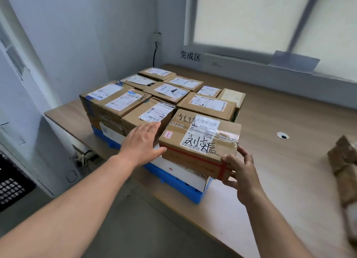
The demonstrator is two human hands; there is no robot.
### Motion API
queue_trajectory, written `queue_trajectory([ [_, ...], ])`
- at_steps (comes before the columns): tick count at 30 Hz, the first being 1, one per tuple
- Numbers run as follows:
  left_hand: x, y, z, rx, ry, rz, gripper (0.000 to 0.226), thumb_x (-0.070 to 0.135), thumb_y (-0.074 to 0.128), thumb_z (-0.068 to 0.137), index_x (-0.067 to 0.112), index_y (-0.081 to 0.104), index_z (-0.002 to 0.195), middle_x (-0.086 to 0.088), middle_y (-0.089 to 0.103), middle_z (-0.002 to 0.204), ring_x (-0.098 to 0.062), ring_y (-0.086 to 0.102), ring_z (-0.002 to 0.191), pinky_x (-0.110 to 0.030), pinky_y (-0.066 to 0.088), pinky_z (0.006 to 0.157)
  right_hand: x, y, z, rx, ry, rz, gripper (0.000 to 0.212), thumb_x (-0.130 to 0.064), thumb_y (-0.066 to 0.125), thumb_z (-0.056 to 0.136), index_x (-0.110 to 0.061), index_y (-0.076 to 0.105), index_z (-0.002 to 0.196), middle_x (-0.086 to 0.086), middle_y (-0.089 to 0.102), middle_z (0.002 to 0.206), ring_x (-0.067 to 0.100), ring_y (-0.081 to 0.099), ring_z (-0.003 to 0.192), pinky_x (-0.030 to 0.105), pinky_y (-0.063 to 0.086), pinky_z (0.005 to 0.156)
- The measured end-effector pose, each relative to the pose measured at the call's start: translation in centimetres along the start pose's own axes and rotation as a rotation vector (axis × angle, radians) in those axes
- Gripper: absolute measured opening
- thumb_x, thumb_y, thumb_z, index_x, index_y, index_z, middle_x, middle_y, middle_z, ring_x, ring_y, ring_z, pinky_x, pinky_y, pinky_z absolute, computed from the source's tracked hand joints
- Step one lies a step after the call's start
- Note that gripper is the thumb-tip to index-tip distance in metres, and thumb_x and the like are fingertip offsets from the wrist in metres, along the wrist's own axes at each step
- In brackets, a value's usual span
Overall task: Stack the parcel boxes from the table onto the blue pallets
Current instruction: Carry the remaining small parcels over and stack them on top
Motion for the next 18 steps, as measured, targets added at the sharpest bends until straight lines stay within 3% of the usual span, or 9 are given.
queue_trajectory([
  [6, -1.8, 1.0, 2.7, -0.069, 0.130, -0.024, 0.079, 0.052, 0.057, 0.086, 0.022, 0.020, 0.149, 0.004, 0.028, 0.153, -0.015, 0.023, 0.140, -0.037, 0.022, 0.114, 0.5, 2.6, 0.1, 0.063, 0.028, 0.015, 0.051, -0.020, 0.066, 0.085, -0.035, 0.042, 0.127, 0.007, 0.068, 0.102, 0.022, 0.065, 0.081, 0.031, 0.047, 0.059],
  [10, -2.4, 1.0, 3.3, -0.077, 0.200, -0.031, 0.069, 0.051, 0.054, 0.088, 0.026, 0.027, 0.147, 0.005, 0.037, 0.148, -0.016, 0.031, 0.136, -0.038, 0.027, 0.110, 1.0, 3.6, 0.4, 0.127, 0.047, 0.016, 0.053, -0.026, 0.068, 0.084, -0.026, 0.043, 0.130, 0.005, 0.066, 0.097, 0.021, 0.062, 0.078, 0.030, 0.046, 0.057],
  [18, -2.8, 0.6, 3.9, -0.045, 0.274, -0.050, 0.057, 0.045, 0.051, 0.092, 0.027, 0.033, 0.143, 0.005, 0.043, 0.145, -0.018, 0.035, 0.132, -0.037, 0.030, 0.107, 1.7, 4.3, -0.1, 0.165, 0.060, -0.057, 0.040, -0.034, 0.062, 0.088, -0.017, 0.050, 0.123, 0.007, 0.067, 0.100, 0.026, 0.066, 0.092, 0.036, 0.051, 0.069],
])
Point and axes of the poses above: each hand's wrist, its own z-axis towards the middle knuckle, its own y-axis out of the palm, x = y × z, the point moved 8 cm from there along z, towards the middle knuckle
